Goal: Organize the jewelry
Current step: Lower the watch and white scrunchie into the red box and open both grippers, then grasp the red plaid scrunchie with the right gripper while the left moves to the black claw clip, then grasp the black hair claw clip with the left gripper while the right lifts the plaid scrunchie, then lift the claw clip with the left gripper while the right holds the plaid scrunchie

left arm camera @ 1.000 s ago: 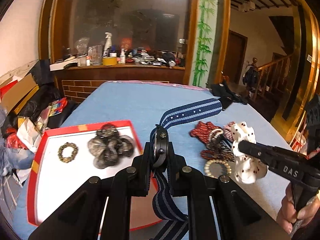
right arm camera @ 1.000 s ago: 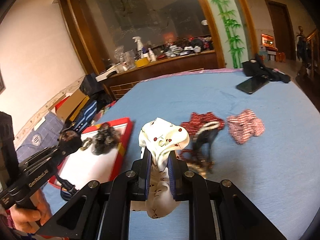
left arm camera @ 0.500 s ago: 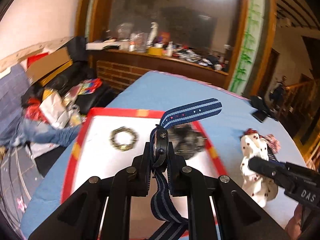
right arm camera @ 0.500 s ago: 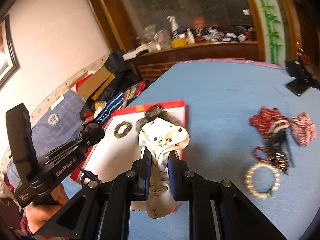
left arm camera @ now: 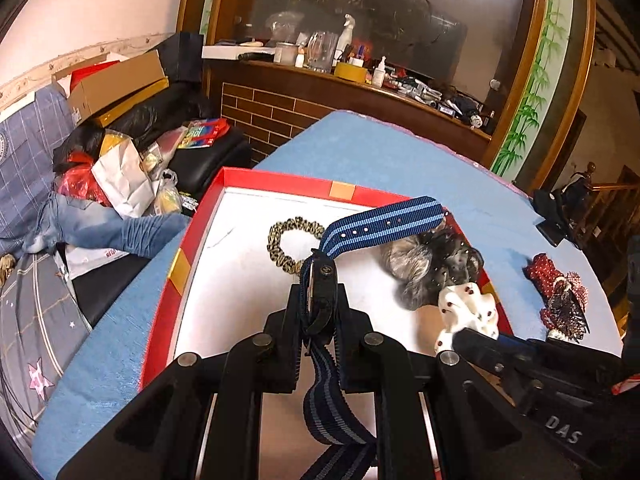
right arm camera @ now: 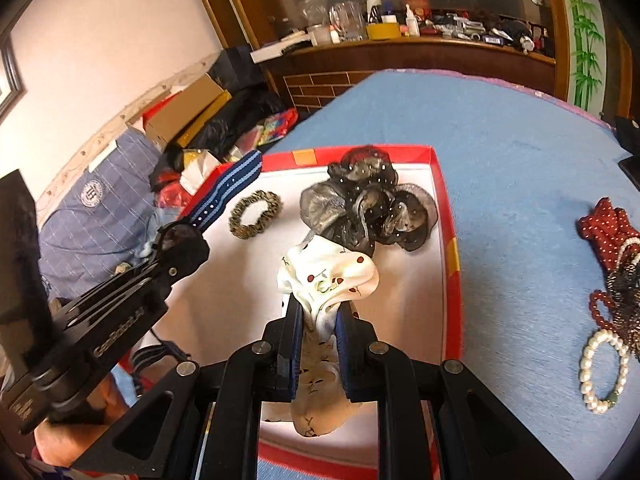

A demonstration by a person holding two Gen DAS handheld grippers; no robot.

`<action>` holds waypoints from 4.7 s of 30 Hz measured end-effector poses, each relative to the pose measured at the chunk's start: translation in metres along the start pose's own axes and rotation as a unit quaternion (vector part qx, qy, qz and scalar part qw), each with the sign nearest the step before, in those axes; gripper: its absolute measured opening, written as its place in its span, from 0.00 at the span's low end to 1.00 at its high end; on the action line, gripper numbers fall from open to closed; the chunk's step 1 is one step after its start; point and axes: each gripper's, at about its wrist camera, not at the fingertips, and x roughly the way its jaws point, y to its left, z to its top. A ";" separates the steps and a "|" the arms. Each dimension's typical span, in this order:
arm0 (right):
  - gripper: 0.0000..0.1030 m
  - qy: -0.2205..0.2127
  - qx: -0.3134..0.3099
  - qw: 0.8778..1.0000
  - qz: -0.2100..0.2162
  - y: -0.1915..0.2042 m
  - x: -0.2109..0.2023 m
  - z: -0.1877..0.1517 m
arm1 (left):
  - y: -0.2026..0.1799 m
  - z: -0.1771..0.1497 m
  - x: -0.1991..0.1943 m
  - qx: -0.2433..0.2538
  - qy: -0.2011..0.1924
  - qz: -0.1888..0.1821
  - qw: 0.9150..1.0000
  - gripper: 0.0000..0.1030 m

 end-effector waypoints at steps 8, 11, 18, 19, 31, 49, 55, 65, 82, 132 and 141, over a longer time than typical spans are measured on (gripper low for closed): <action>0.24 0.023 0.005 1.000 -0.011 -0.005 0.019 -0.003 | 0.001 -0.005 0.009 -0.003 0.016 -0.002 1.000 0.12; 0.37 0.023 0.000 1.000 -0.004 -0.004 0.017 -0.002 | 0.000 -0.005 0.010 -0.007 0.020 -0.002 1.000 0.12; 0.41 0.008 0.008 1.000 0.012 -0.009 0.000 0.002 | 0.000 0.002 -0.013 -0.011 -0.011 0.006 1.000 0.25; 0.41 0.004 0.009 1.000 0.015 -0.010 -0.005 0.002 | -0.001 0.004 -0.018 -0.010 -0.015 0.005 1.000 0.25; 0.41 -0.075 0.038 0.996 0.034 -0.057 -0.088 -0.002 | -0.059 0.006 -0.045 0.040 -0.036 -0.011 0.998 0.32; 0.50 -0.106 0.236 0.954 -0.150 -0.302 -0.166 -0.005 | -0.153 -0.019 -0.034 0.124 0.010 -0.070 0.990 0.39; 0.55 -0.058 0.289 0.946 -0.137 -0.345 -0.133 -0.008 | -0.172 -0.020 -0.025 0.129 0.038 -0.101 0.986 0.43; 0.10 -0.029 0.231 0.956 -0.178 -0.330 -0.105 -0.007 | -0.248 -0.013 0.006 0.135 0.103 -0.195 0.966 0.66; 0.10 -0.079 0.298 0.937 -0.164 -0.341 -0.157 -0.016 | -0.355 -0.059 0.093 0.213 0.155 -0.120 0.957 0.37; 0.11 -0.117 0.131 0.979 -0.103 -0.207 -0.159 -0.031 | -0.233 -0.063 0.000 0.176 -0.045 -0.132 0.974 0.24; 0.11 -0.117 0.129 0.979 -0.102 -0.206 -0.158 -0.030 | -0.231 -0.063 0.001 0.174 -0.044 -0.130 0.975 0.25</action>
